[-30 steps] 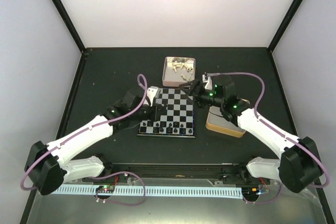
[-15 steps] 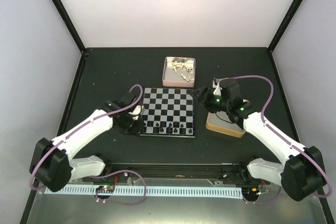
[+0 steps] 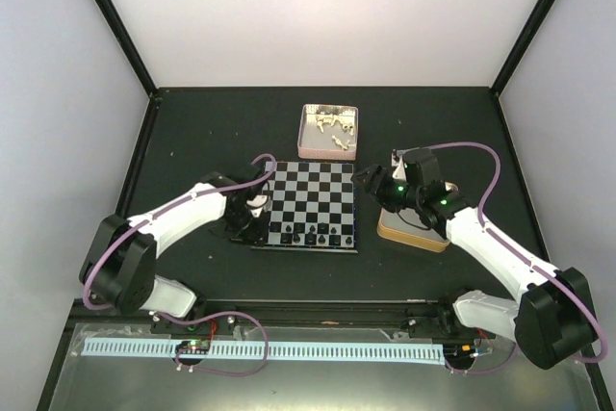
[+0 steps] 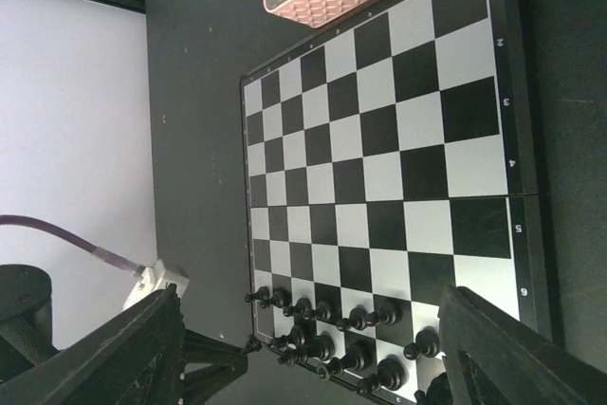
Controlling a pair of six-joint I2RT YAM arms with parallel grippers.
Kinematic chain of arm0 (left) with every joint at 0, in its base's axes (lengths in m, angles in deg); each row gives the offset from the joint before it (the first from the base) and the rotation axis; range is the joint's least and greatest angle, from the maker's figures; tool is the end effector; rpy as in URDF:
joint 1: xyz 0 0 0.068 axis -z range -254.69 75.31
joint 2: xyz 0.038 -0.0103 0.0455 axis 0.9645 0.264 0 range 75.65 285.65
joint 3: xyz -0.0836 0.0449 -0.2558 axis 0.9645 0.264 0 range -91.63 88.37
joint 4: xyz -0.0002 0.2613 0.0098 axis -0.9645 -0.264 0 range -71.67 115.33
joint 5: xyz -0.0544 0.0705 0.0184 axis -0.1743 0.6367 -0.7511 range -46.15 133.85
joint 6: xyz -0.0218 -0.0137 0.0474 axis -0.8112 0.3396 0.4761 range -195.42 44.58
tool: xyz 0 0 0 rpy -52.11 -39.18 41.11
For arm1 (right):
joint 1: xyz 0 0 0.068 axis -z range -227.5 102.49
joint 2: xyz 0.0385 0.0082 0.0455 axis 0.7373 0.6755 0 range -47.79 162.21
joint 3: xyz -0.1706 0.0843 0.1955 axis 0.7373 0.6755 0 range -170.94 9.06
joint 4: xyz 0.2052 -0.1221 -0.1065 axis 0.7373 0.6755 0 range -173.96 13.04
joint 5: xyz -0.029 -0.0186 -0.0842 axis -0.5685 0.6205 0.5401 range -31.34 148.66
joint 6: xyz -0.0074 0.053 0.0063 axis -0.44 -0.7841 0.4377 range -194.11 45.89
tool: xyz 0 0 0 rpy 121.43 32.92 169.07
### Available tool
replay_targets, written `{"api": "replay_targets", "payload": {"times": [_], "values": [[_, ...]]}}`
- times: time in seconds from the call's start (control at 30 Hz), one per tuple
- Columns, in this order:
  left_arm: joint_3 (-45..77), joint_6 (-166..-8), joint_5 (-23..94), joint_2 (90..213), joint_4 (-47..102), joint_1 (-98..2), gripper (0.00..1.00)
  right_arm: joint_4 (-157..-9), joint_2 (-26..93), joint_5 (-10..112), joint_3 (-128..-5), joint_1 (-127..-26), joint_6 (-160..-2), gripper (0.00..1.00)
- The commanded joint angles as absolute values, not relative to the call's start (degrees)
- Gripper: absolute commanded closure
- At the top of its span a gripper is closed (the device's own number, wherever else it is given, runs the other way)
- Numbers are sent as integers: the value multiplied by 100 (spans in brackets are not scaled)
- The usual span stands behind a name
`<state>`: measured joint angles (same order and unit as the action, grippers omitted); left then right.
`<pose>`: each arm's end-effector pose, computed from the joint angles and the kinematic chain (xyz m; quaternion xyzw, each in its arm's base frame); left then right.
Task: Set up the chess pieces on the board
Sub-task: Place the chess piece on the chessboard.
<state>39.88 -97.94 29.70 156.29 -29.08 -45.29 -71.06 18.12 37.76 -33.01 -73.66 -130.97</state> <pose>0.1900 -0.1169 0.1860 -0.0632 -0.9899 0.1237 0.0271 0.2157 0.1200 0.2462 0.1544 0.8693 0.4135 0.2226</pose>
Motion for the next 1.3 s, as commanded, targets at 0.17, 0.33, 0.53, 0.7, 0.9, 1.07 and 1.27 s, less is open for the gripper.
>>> {"api": "replay_targets", "payload": {"times": [0.17, 0.33, 0.53, 0.7, 0.9, 1.07, 1.27], "values": [[3511, -9477, 3114, 16078, -2849, -4649, 94, -7156, 1704, 3857, -3114, -7308, -13024, 26], [3439, -9317, 3225, 16228, -2836, -4676, 92, -7098, 1683, 3845, -3111, -7299, -12998, 26], [3375, -9257, 3186, 16348, -2789, -4707, 87, -6995, 1594, 3904, -3146, -7299, -12899, 26], [3338, -9221, 3206, 16402, -2792, -4714, 81, -6988, 1600, 3882, -3155, -7299, -12900, 26], [3318, -9219, 3199, 16376, -2785, -4710, 77, -7014, 1635, 3837, -3159, -7299, -12901, 26], [3289, -9229, 3305, 16345, -2818, -4710, 75, -6985, 1629, 3850, -3168, -7298, -12867, 26], [3268, -9269, 3402, 15681, -2646, -4711, 54, -6365, 1490, 4615, -3348, -7297, -12487, 26]]}}
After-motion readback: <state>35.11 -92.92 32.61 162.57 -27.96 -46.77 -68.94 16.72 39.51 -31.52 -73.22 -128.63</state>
